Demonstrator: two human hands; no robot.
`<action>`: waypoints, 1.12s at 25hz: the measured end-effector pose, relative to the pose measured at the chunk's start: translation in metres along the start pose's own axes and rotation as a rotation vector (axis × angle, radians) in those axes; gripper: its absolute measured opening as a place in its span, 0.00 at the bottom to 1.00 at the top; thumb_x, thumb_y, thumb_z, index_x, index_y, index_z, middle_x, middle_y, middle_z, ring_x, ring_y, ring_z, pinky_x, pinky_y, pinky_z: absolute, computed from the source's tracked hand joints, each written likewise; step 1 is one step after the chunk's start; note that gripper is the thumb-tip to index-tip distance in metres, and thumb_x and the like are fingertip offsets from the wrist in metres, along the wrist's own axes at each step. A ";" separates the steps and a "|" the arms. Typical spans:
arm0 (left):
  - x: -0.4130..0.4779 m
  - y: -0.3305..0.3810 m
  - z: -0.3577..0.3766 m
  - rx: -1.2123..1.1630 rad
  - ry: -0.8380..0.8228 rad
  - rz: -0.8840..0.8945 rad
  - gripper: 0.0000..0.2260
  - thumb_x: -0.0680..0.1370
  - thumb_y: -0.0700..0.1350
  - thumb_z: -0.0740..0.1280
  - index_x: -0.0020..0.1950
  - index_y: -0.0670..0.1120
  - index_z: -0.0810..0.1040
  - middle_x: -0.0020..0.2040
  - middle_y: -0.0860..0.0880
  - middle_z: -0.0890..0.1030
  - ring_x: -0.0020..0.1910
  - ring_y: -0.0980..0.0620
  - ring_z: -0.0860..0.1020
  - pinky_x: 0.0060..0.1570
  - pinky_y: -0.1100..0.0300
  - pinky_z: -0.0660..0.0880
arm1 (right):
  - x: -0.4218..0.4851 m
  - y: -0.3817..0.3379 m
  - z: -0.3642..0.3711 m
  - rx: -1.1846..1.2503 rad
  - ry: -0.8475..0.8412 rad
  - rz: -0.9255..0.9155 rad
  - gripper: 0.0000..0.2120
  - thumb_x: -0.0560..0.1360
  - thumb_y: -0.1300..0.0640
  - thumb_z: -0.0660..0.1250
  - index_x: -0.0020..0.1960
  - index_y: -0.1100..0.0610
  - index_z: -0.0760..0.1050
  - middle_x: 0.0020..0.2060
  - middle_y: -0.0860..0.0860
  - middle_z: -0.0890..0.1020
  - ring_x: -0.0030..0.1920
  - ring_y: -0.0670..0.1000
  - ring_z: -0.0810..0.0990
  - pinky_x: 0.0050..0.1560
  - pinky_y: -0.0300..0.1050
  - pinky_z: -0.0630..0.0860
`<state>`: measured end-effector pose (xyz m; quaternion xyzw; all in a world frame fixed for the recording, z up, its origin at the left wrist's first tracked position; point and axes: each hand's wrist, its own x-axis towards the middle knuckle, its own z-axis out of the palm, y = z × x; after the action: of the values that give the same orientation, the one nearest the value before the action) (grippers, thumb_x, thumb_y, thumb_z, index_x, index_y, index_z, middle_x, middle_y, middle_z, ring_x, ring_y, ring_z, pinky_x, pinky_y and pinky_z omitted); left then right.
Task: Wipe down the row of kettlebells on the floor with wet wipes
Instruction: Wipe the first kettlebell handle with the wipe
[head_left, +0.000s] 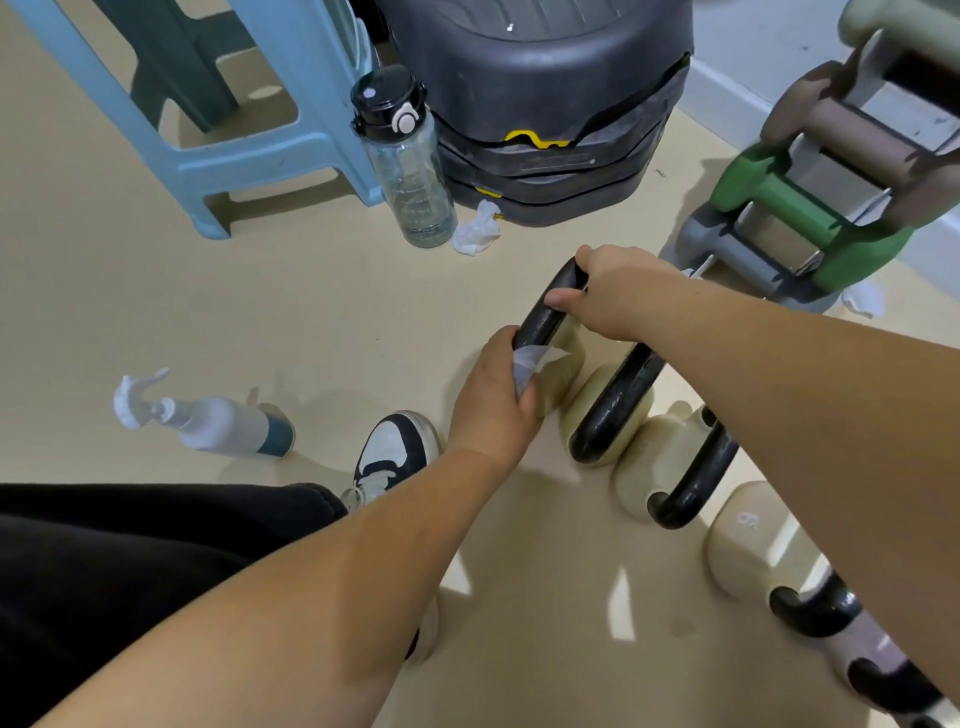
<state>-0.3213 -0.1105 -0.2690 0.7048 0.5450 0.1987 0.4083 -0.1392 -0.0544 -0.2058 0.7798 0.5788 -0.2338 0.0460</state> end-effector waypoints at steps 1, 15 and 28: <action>-0.001 0.001 -0.005 0.039 -0.037 0.008 0.20 0.81 0.47 0.65 0.73 0.49 0.68 0.60 0.54 0.78 0.53 0.57 0.75 0.52 0.64 0.72 | -0.001 0.000 -0.001 0.002 -0.014 0.004 0.24 0.76 0.34 0.59 0.55 0.54 0.68 0.50 0.54 0.74 0.50 0.57 0.73 0.46 0.51 0.70; 0.068 0.074 -0.062 0.425 0.192 0.469 0.14 0.78 0.51 0.68 0.38 0.52 0.65 0.41 0.54 0.69 0.42 0.48 0.69 0.41 0.54 0.69 | -0.011 0.011 -0.011 0.056 -0.106 -0.080 0.20 0.83 0.51 0.51 0.73 0.54 0.60 0.66 0.57 0.74 0.63 0.60 0.72 0.63 0.56 0.71; 0.060 0.046 -0.043 0.640 -0.018 0.283 0.17 0.78 0.59 0.64 0.60 0.50 0.78 0.49 0.50 0.80 0.50 0.46 0.77 0.44 0.53 0.76 | -0.013 0.007 -0.013 0.034 -0.103 -0.043 0.22 0.80 0.59 0.54 0.74 0.55 0.61 0.66 0.57 0.73 0.62 0.60 0.73 0.62 0.54 0.74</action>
<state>-0.3049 -0.0429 -0.2170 0.8673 0.4731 0.0663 0.1399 -0.1317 -0.0632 -0.1901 0.7547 0.5883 -0.2844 0.0577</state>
